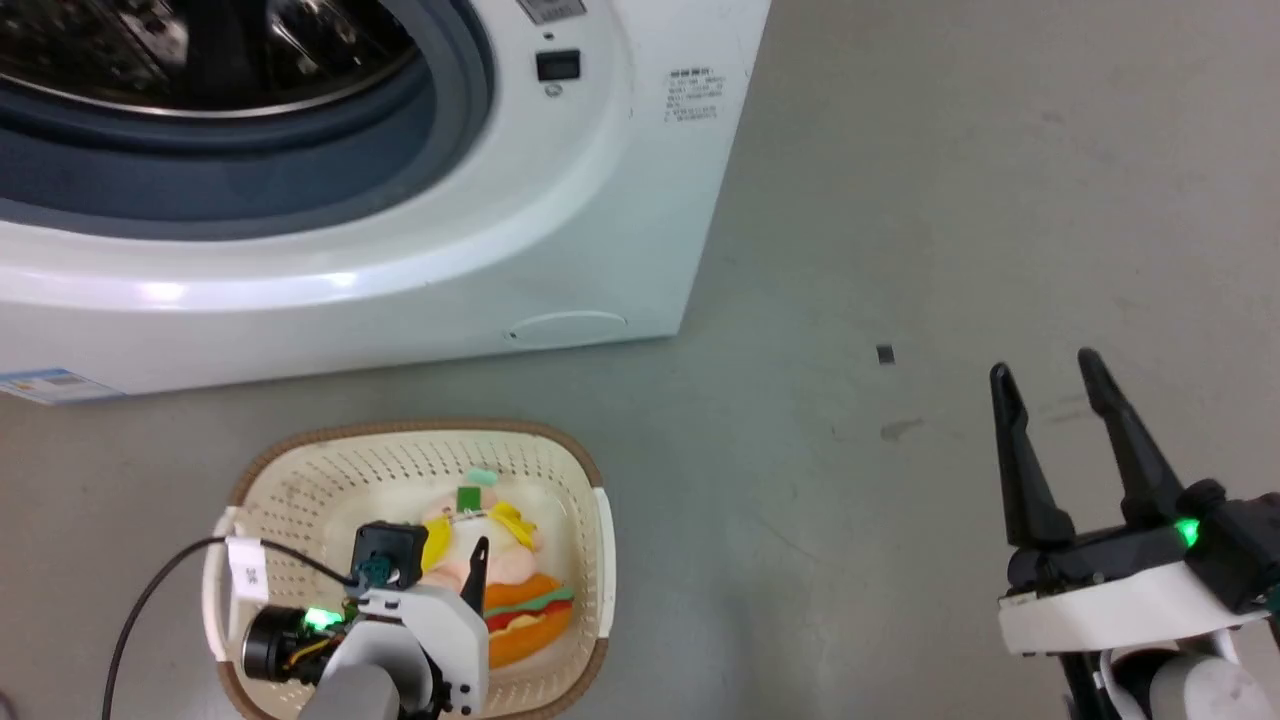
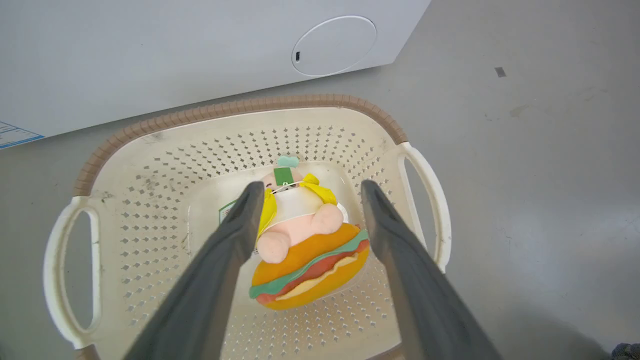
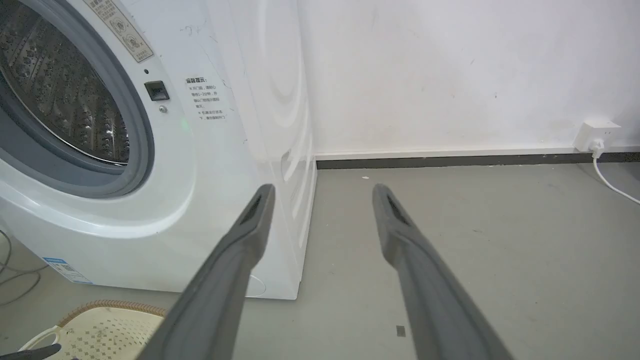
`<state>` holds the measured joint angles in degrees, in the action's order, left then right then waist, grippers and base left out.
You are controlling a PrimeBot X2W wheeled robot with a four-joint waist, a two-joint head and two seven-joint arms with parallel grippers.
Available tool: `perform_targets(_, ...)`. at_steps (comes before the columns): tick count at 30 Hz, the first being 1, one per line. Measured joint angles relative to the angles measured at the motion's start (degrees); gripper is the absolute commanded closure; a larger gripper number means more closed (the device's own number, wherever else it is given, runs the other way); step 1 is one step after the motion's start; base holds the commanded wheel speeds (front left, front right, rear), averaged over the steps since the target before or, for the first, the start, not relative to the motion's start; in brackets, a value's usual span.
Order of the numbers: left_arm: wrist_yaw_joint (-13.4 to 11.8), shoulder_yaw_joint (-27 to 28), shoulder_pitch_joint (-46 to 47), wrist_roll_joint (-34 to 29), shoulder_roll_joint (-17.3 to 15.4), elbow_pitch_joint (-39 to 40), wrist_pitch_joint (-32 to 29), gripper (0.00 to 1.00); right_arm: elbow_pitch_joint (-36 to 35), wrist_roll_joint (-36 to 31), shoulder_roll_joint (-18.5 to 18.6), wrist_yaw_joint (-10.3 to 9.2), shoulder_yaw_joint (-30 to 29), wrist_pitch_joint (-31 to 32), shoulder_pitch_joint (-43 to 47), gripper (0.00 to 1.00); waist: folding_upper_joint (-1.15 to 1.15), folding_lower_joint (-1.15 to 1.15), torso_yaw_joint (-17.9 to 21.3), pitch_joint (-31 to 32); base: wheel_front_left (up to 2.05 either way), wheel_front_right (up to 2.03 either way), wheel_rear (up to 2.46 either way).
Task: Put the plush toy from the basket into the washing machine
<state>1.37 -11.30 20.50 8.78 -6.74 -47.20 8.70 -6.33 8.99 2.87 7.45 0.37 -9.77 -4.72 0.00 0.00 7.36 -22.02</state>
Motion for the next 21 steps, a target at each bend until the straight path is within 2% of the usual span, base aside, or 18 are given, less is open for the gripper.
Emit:
perform_targets(13, 0.82, -2.99, 8.08, 1.09, -2.79, -8.91, -1.74, 0.00, -3.04, 2.43, -0.01, 0.00, -0.16, -1.48, -2.86, 0.00, 0.00, 0.00, 2.45, -9.14, 0.00, 0.00, 0.00)
perform_targets(18, -1.46, -3.91, 10.43, 1.45, -4.75, -12.26, -3.54, 0.00, -3.72, 3.24, -0.01, 0.00, 0.22, -2.03, -3.08, 0.00, 0.00, 0.01, 3.35, -12.10, 0.00, 0.00, 0.00)
perform_targets(21, -1.69, -4.56, 11.63, 1.64, -5.46, -14.12, -4.23, 0.00, -4.08, 3.70, -0.01, 0.00, 0.29, -2.52, -3.39, 0.00, 0.00, 0.00, 3.91, -13.65, 0.00, 0.00, 0.00)
